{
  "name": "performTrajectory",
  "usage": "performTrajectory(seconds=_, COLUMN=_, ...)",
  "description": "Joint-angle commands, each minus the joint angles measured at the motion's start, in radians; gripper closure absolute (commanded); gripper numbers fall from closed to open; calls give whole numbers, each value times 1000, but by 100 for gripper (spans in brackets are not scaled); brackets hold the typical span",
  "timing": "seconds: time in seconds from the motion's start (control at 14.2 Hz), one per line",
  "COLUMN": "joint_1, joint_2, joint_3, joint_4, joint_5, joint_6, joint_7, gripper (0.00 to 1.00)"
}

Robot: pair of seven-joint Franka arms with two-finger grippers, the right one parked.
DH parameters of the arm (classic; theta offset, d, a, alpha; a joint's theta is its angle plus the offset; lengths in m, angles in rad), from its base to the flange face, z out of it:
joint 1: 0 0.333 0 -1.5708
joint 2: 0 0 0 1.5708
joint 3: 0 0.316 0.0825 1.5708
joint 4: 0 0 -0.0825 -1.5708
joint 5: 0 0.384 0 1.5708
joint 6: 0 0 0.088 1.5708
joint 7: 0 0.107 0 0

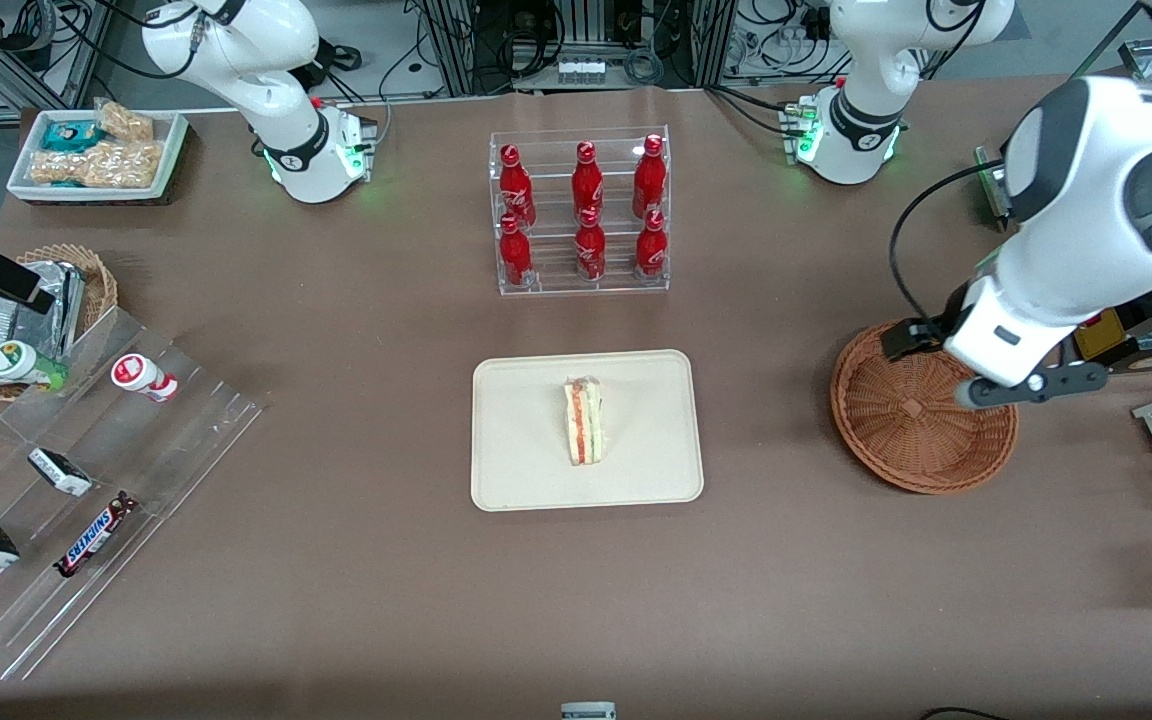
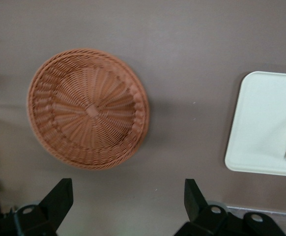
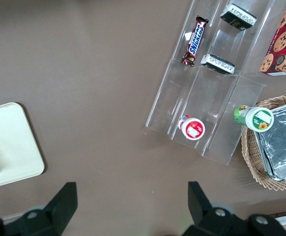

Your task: Place sandwich from basket to tray

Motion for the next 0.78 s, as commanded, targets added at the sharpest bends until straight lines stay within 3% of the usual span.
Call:
performTrajectory(seconds=0.0, joint_1=52, joint_2=-53, joint_3=-10, joint_4=-26, joint_5=-20, joint_6=-31, joint_7=50, gripper=0)
performTrajectory(seconds=0.28, joint_1=118, joint_2=-90, joint_3=-10, joint_4=-22, joint_5=-30, joint_6=-62, joint_7=130, gripper=0)
performTrajectory(seconds=0.42, joint_1=170, joint_2=-102, joint_3=-10, joint_4=-20, joint_5=-76, joint_6=-74, joint_7=177, gripper=0)
performTrajectory(seconds=0.71, joint_1=188, joint_2=-125, joint_3=-7, joint_4=-22, joint_5=-92, joint_6=-73, joint_7=193, gripper=0)
